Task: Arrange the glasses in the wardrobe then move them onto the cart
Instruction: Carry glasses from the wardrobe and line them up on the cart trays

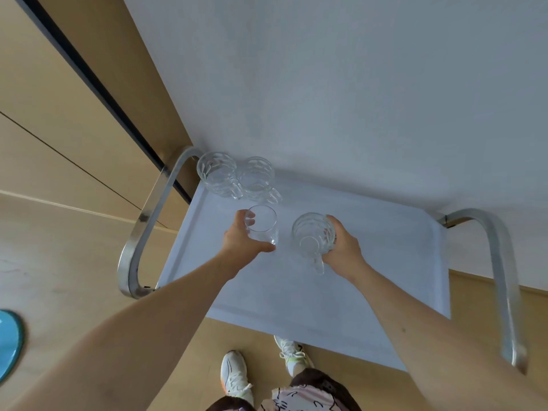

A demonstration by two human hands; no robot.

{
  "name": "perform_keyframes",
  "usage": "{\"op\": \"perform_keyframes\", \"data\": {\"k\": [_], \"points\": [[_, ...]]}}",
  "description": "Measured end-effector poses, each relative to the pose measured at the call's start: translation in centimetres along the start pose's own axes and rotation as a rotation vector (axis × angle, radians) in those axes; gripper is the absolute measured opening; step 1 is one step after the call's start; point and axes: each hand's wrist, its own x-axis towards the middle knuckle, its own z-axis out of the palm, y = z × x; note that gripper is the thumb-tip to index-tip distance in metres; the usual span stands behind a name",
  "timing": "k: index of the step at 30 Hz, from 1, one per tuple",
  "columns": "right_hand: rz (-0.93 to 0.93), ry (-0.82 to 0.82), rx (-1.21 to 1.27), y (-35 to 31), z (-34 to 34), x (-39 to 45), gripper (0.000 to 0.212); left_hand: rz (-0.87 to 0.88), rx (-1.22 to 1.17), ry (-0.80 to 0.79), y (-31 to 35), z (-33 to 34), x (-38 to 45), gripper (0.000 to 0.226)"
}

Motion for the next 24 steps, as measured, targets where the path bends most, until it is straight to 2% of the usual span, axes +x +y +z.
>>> {"op": "perform_keyframes", "data": {"k": [3,6,9,12,14,18,24], "points": [[0.026,0.08,0.036,0.2,-0.5,-0.8,0.066,0.008,0.002,-0.004,-0.2,-0.3,-0.1,0.081],[0.033,0.114,0.141,0.0,-0.7,-1.6,0.058,0.01,-0.002,-0.01,-0.3,-0.5,0.0,0.081],[0.023,0.093,0.164,-0.5,-0.5,-1.8,0.071,0.008,-0.004,-0.016,-0.4,-0.3,0.1,0.081],[0.013,-0.014,0.057,-0.8,0.5,-1.7,0.111,0.004,-0.006,-0.023,-0.5,-0.1,0.3,0.081],[-0.008,-0.018,-0.044,-1.0,1.0,-1.2,0.127,0.004,-0.005,-0.021,-0.4,-0.2,0.3,0.081],[-0.015,0.102,-0.065,-1.6,0.7,0.8,0.116,0.001,-0.002,-0.019,0.0,-0.4,0.6,0.081],[-0.055,0.139,-0.057,-4.1,-0.3,5.3,0.114,-0.014,-0.021,0.002,0.3,-0.2,1.1,0.084]]}}
